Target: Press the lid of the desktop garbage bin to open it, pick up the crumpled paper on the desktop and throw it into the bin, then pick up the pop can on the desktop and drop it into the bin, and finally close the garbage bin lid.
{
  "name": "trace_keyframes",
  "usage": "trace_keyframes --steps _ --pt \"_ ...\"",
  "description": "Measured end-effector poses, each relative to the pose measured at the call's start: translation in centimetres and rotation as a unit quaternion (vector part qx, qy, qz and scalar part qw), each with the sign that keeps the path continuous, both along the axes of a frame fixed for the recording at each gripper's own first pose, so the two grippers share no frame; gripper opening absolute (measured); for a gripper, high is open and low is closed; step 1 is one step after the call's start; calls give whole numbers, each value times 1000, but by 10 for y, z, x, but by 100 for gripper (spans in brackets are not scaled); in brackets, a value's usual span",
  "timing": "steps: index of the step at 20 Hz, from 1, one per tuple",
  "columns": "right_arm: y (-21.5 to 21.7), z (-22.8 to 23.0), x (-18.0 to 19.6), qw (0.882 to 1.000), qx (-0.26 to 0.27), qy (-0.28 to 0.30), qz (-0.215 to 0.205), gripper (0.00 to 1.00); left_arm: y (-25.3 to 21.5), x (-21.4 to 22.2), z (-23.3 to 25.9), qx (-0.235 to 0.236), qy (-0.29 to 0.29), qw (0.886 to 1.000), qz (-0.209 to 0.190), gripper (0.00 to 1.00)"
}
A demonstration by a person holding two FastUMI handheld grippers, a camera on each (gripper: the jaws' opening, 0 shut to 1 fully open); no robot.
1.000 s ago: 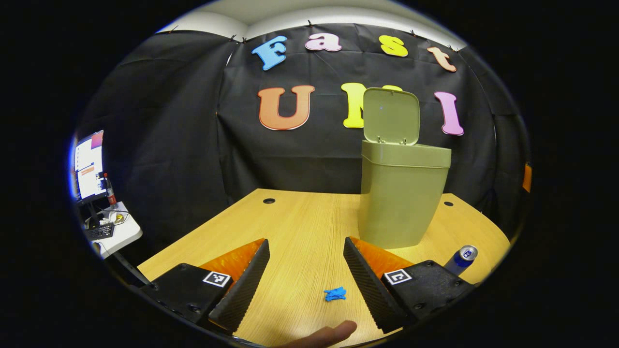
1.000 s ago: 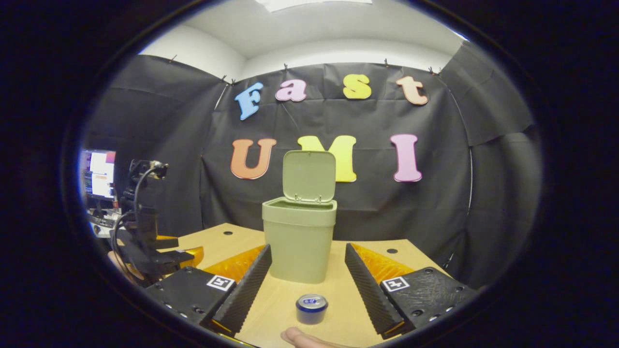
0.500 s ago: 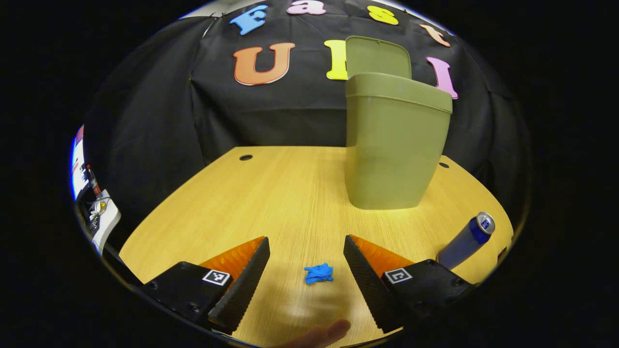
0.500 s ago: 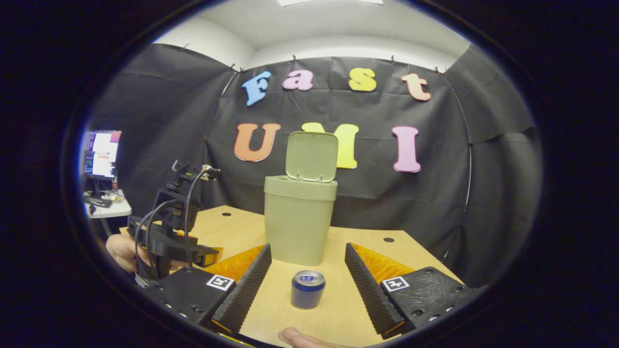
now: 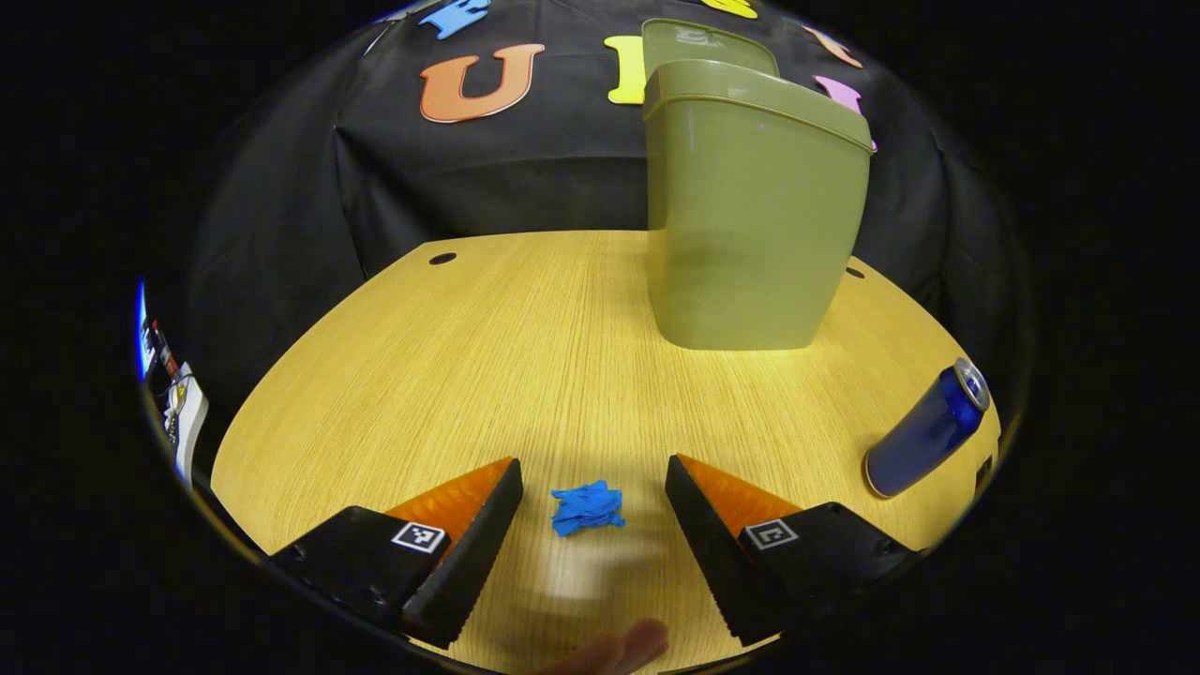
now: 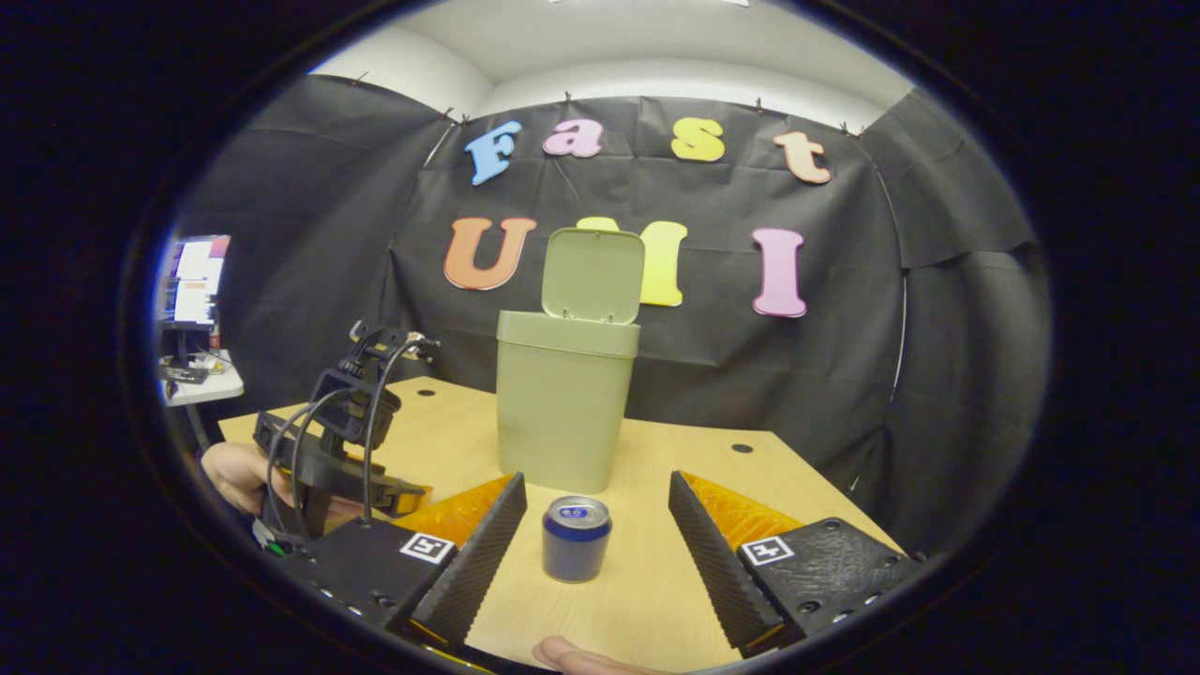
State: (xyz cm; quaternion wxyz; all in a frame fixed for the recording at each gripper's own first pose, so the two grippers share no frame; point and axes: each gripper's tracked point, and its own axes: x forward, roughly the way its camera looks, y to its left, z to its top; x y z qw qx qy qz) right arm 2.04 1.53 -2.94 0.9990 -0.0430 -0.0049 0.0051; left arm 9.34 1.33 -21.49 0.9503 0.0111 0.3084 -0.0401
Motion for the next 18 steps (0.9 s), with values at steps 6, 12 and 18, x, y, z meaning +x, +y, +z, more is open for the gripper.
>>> trace_keyframes --steps 6,12,18 --pt "-5 -3 3 1000 10 6 -7 95 1 -1 -7 -5 16 1000 2 98" --pt "-10 0 3 1000 16 2 -11 95 16 0 -12 -23 37 999 -10 81" --pt "-11 -2 3 1000 27 9 -8 95 41 -1 7 -31 39 999 -12 43"
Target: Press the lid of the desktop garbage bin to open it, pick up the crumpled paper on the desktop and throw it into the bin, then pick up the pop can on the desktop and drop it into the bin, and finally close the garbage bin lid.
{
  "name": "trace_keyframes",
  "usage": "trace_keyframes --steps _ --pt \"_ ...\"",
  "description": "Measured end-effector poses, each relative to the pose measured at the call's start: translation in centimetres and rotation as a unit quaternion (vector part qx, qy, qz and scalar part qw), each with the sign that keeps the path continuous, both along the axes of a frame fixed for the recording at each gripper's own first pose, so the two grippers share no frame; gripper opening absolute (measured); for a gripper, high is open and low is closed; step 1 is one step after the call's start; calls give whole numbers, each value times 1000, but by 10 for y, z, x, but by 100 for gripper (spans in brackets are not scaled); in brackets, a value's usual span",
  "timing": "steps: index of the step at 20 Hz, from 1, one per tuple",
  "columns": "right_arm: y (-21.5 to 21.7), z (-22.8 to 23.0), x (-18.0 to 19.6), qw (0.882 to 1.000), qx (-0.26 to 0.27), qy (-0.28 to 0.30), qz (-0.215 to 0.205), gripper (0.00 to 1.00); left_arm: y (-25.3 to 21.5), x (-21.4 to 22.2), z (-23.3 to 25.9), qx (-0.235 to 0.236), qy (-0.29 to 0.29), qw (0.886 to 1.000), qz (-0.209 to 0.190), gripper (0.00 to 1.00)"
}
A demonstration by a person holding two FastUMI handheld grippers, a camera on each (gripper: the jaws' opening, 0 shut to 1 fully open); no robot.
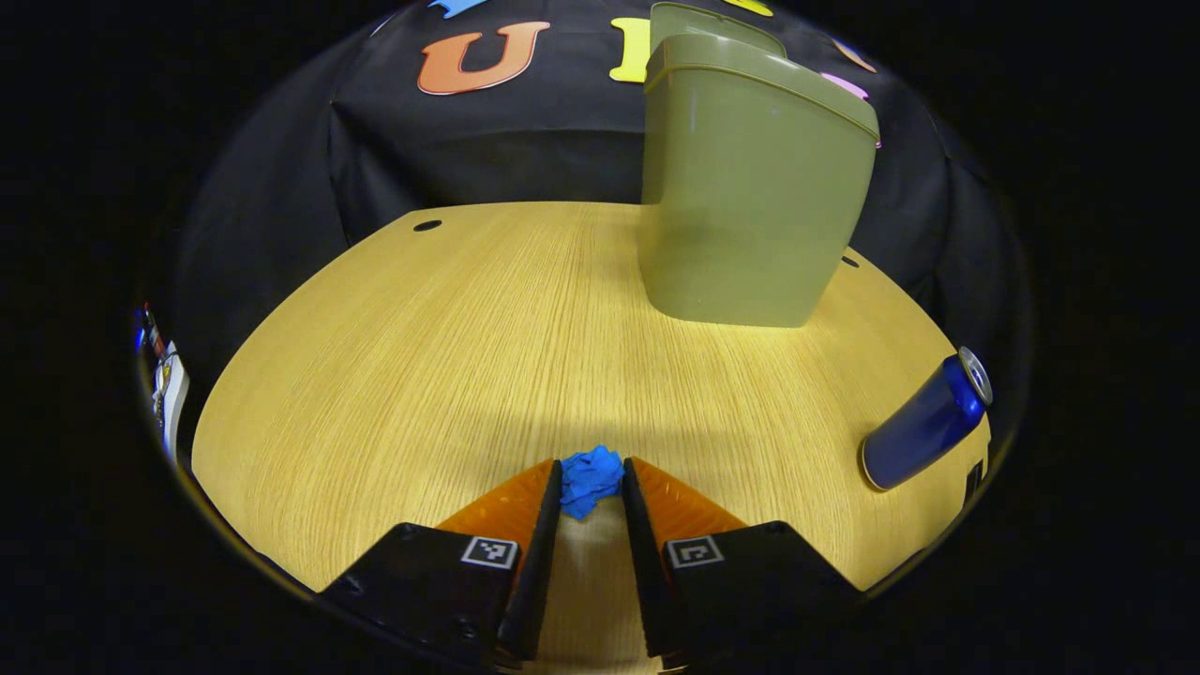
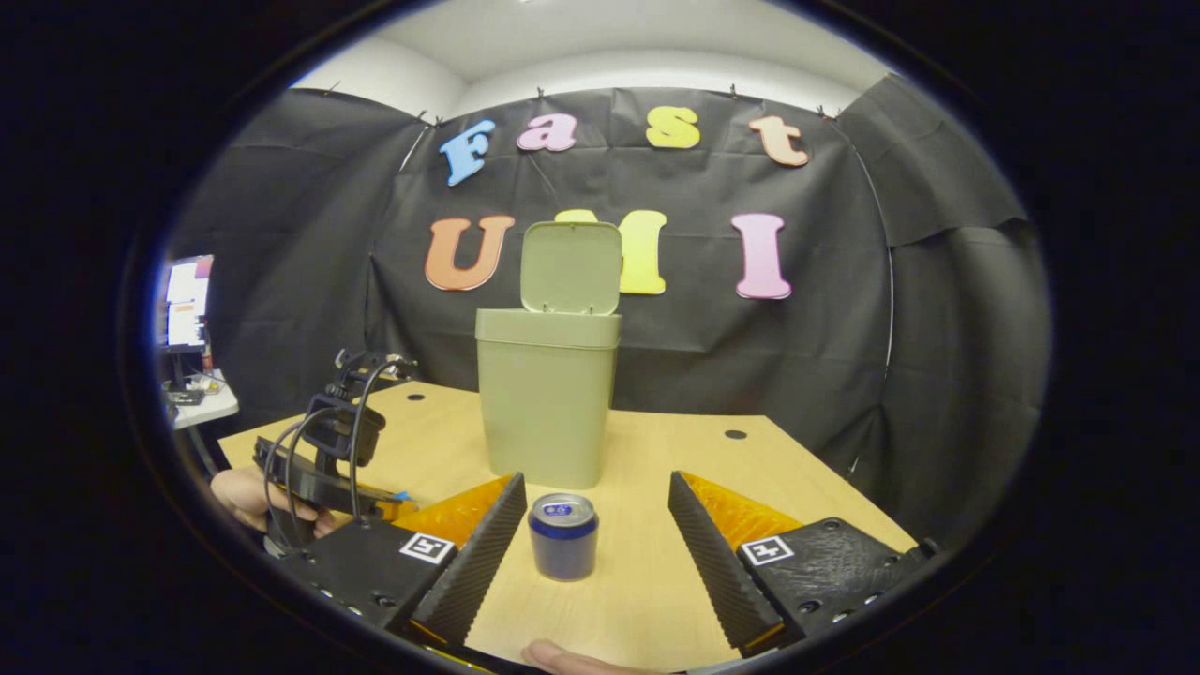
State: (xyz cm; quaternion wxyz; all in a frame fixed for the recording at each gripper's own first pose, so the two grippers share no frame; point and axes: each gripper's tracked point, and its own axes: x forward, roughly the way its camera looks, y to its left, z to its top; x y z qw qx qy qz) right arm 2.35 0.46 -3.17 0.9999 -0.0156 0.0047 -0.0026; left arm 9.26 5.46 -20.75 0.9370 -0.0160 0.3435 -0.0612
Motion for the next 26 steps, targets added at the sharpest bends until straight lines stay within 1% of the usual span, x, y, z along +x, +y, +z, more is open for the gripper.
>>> trace_keyframes --steps 2,4,5,6,8,9,10,11,12,14,17,18,19,20,21,26 --pt "-2 -1 1 1000 1 0 0 95 9 4 8 1 -1 1000 0 38" --pt "-1 -4 3 1000 4 5 0 95 14 9 20 -4 -6 1000 -7 36" --pt "-1 -4 3 1000 5 7 0 95 14 13 29 -9 -15 1000 -18 35" --pt "1 -4 3 1000 7 9 1 95 18 18 42 -8 -31 999 -19 34" --pt "6 -6 3 1000 5 10 7 95 28 27 66 -2 -54 998 -10 34" --pt "7 -6 3 1000 3 10 7 95 32 31 80 -4 -66 998 -6 38" --pt "8 -6 3 1000 0 9 7 95 36 35 95 -7 -78 997 -1 34" --pt "9 -7 3 1000 -1 8 7 95 38 25 72 -6 -93 996 6 34" --pt "8 -6 4 1000 3 5 4 95 37 29 102 -2 -106 994 13 34" --pt "10 -6 6 1000 19 1 0 95 44 35 122 12 -133 991 17 34" --pt "16 -24 15 999 34 18 1 95 45 30 140 19 -159 987 19 34" --pt "17 -30 18 999 36 25 1 98 44 28 145 19 -166 986 19 34" --pt "17 -36 21 999 39 29 -2 95 44 27 148 18 -172 985 19 33" --pt "19 -41 24 999 43 31 -4 98 43 26 153 17 -178 984 21 34" --pt "20 -45 27 998 44 35 -5 95 43 24 158 16 -184 983 21 34" --pt "34 -74 39 997 37 61 -3 95 39 11 182 20 -217 976 14 34"
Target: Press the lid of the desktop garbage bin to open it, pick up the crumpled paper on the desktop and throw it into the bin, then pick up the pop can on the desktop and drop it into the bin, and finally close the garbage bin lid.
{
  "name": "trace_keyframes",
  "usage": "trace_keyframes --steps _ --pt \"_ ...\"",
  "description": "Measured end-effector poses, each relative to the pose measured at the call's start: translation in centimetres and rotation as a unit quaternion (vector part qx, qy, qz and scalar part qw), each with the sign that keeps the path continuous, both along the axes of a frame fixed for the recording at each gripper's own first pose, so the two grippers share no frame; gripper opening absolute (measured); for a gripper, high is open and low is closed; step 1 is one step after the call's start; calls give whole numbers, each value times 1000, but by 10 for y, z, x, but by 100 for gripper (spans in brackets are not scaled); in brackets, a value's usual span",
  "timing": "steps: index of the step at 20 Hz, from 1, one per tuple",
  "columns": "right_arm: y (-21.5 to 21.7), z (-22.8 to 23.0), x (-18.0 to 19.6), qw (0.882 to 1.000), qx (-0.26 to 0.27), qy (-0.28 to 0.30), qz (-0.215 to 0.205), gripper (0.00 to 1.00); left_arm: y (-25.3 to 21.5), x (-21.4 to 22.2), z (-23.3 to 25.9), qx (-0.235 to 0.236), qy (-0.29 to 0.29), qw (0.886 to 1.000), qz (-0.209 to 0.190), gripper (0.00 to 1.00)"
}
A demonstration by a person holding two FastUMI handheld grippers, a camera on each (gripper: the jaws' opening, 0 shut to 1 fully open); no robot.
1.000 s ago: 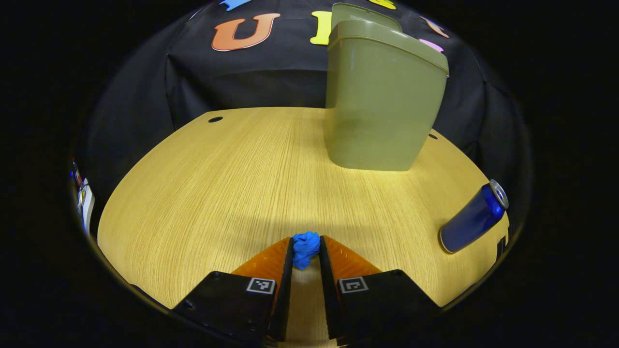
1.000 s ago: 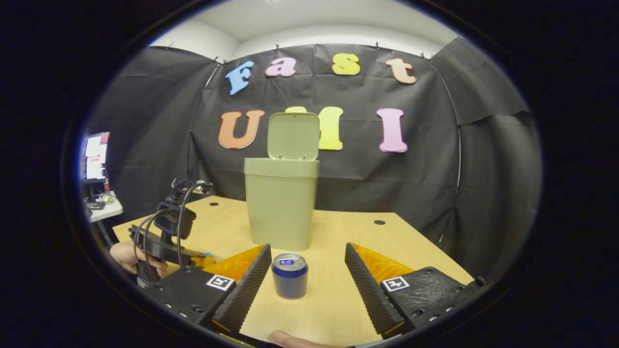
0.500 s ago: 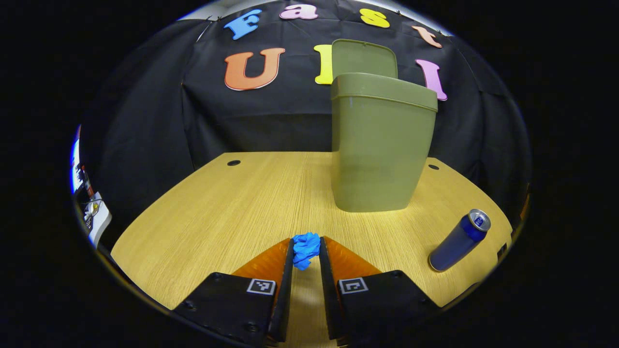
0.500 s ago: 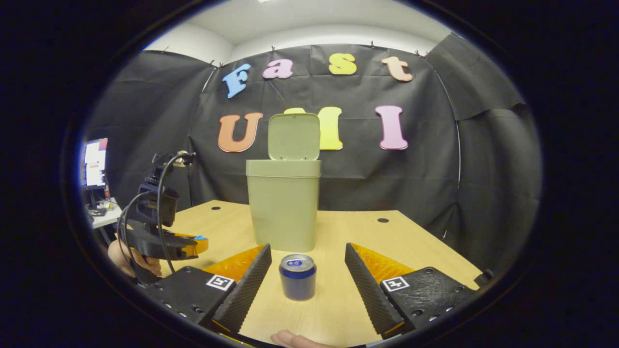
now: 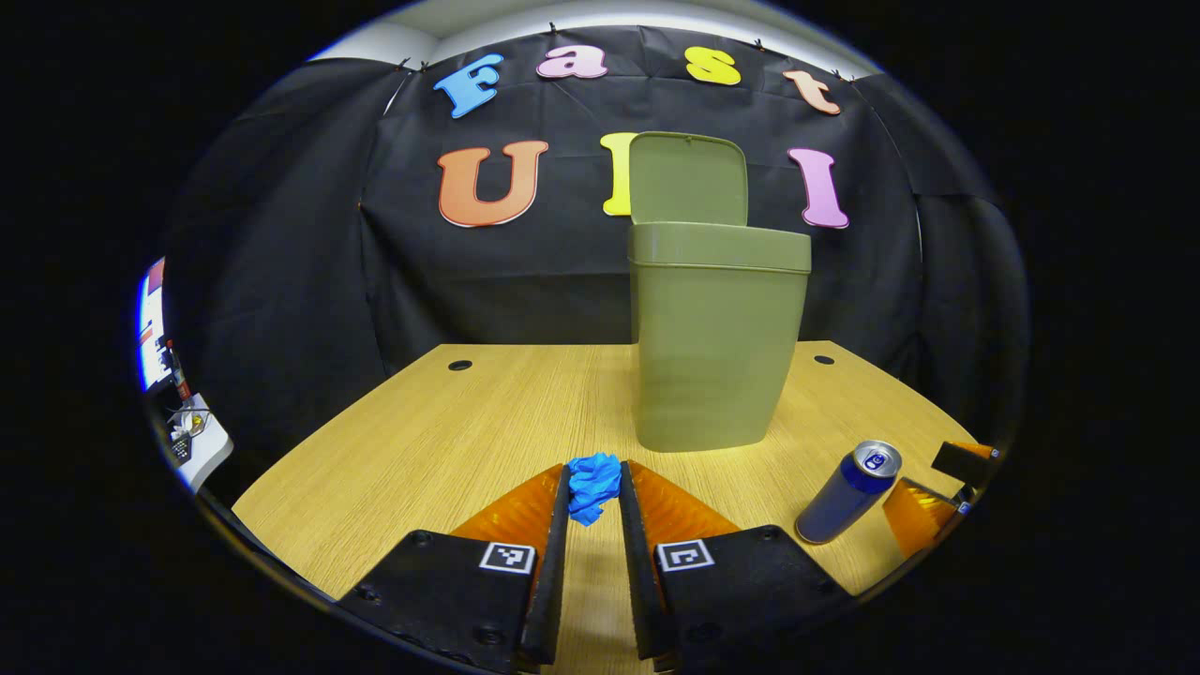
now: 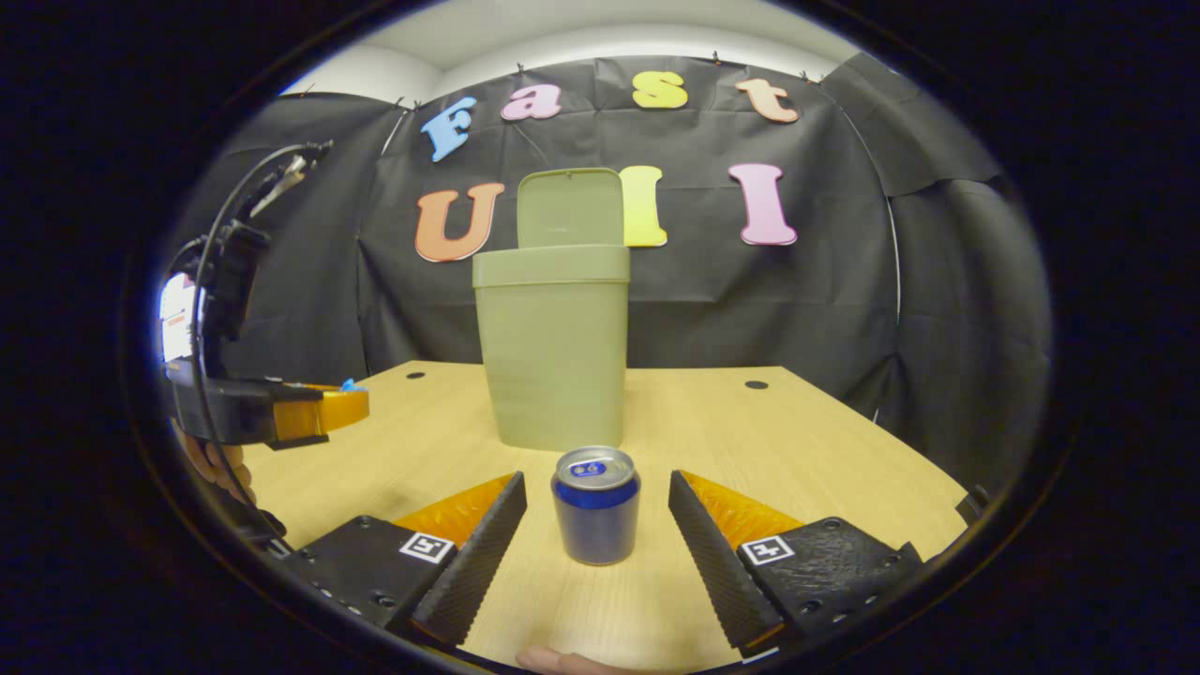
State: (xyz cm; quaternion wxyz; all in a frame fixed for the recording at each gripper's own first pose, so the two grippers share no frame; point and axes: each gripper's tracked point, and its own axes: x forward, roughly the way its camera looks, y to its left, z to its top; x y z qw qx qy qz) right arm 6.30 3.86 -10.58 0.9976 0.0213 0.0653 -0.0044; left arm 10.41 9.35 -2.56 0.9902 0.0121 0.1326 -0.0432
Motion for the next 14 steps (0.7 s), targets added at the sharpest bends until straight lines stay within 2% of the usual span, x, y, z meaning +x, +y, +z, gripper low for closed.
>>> trace_keyframes --steps 2,4,7,8,9,11,14 --pt "0 -7 6 1000 -14 9 -7 98 -2 -3 4 1 -7 1000 -1 33" --pt "-6 -13 15 1000 -22 12 -19 95 -4 -4 6 1 -11 1000 -2 33" --pt "-3 -26 30 999 -8 36 -19 95 -8 -8 9 -2 -13 1000 -5 33" --pt "-2 -31 35 999 -4 43 -20 99 -8 -8 10 -1 -14 1000 -6 33" --pt "-1 -33 38 999 -3 49 -21 95 -9 -9 10 0 -15 1000 -6 33" --pt "1 -38 47 998 -1 63 -23 95 -10 -11 11 0 -14 1000 -10 33" --pt "0 -41 58 997 -19 68 -30 98 -10 -13 12 3 -14 1000 -11 33"
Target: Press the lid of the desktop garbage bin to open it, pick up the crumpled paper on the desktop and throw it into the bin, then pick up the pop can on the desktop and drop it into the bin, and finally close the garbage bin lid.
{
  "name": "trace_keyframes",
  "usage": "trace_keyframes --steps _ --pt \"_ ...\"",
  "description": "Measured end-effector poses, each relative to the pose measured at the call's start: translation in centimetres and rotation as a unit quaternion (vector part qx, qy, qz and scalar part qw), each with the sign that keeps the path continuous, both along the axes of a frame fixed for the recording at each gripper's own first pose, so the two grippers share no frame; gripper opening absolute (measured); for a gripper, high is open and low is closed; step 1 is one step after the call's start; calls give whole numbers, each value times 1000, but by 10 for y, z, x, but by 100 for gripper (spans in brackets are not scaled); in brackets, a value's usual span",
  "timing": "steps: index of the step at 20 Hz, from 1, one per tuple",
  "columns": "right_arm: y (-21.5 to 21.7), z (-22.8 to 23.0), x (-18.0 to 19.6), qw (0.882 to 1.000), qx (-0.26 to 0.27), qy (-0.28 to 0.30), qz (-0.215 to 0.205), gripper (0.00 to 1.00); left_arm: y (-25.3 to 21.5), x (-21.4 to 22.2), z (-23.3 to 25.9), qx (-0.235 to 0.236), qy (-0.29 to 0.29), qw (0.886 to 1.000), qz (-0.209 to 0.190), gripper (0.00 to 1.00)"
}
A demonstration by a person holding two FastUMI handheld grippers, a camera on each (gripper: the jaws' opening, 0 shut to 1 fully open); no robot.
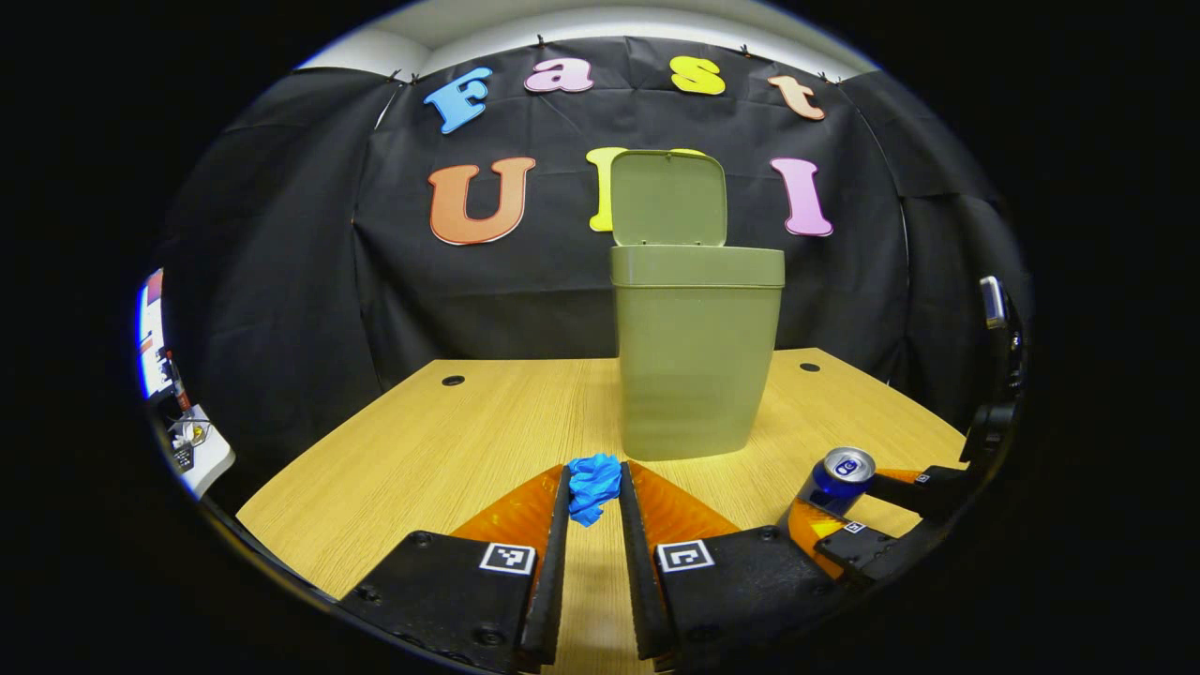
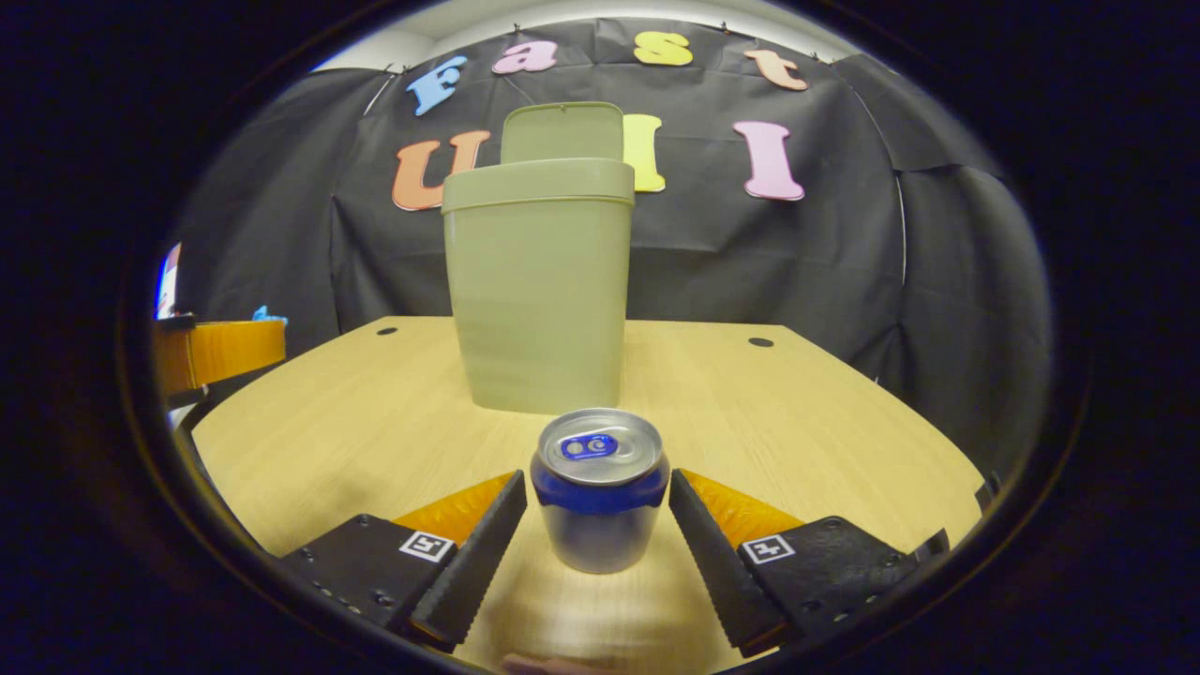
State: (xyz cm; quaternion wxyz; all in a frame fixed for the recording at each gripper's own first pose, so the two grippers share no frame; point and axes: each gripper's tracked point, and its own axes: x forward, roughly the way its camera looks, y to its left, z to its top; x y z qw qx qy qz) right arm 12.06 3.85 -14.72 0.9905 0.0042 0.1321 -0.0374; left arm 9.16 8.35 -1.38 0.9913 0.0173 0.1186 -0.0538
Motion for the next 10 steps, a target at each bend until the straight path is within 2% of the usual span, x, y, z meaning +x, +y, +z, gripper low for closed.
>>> trace_keyframes --steps 5,6,10 --pt "-5 -12 12 1000 -5 18 -7 91 5 2 0 -2 4 1000 6 33" --pt "-5 -10 11 1000 -3 16 -6 82 6 2 0 -2 4 1000 7 33" --pt "-7 9 8 1000 -2 0 -4 80 5 2 0 -7 5 1000 11 33"
